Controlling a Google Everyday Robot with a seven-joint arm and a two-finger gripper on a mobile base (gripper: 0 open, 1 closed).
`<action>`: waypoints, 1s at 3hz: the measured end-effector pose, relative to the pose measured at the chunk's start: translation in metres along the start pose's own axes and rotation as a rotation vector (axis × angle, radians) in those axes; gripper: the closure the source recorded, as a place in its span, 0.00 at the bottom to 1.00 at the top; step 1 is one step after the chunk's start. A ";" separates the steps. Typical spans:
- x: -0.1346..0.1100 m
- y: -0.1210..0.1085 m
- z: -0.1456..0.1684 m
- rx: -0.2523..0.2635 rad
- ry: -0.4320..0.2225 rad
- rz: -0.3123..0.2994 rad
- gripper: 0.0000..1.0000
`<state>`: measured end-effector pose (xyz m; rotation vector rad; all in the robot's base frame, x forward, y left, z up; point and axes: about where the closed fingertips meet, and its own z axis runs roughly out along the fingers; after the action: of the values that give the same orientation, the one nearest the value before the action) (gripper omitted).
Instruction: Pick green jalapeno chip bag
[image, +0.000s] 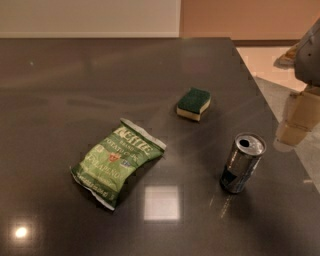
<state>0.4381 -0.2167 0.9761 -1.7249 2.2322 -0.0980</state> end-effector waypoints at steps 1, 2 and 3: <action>-0.001 0.000 -0.001 0.002 -0.001 -0.001 0.00; -0.015 0.002 0.001 -0.038 -0.025 -0.058 0.00; -0.045 0.005 0.009 -0.084 -0.074 -0.147 0.00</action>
Offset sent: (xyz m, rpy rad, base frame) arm 0.0012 0.0334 -0.0023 0.0339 0.0831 0.1689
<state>0.4456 -0.1713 0.9755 -1.9035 2.0833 0.0267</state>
